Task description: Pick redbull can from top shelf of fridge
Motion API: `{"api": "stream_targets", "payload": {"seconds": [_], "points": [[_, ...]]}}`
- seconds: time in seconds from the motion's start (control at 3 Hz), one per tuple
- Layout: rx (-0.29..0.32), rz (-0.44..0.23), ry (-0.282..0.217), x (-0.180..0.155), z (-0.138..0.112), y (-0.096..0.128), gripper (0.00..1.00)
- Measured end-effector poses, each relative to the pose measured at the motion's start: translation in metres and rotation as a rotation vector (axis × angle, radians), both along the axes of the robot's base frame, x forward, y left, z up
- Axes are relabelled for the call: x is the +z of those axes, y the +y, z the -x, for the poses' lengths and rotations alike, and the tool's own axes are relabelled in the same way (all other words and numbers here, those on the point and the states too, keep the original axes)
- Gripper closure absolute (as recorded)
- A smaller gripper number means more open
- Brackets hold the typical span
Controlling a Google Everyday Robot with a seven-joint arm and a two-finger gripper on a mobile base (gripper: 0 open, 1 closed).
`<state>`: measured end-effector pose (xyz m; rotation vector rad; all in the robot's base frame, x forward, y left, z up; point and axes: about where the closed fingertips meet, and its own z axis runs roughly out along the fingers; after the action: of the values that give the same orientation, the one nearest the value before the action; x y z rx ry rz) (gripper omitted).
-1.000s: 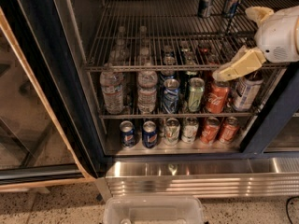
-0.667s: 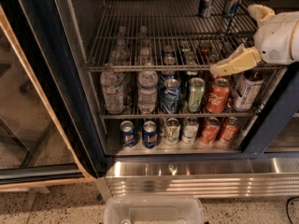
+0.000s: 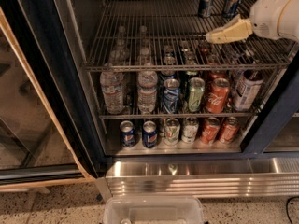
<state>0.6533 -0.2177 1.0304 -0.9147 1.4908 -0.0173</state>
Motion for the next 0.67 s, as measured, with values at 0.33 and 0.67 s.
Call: {"api": "stream_targets", "payload": {"seconds": [0.33,0.67], "points": [[-0.013,-0.076,-0.002,0.010,-0.030,-0.005,0.00],[-0.015,-0.087,-0.019,0.022,-0.033,-0.006,0.00]]}}
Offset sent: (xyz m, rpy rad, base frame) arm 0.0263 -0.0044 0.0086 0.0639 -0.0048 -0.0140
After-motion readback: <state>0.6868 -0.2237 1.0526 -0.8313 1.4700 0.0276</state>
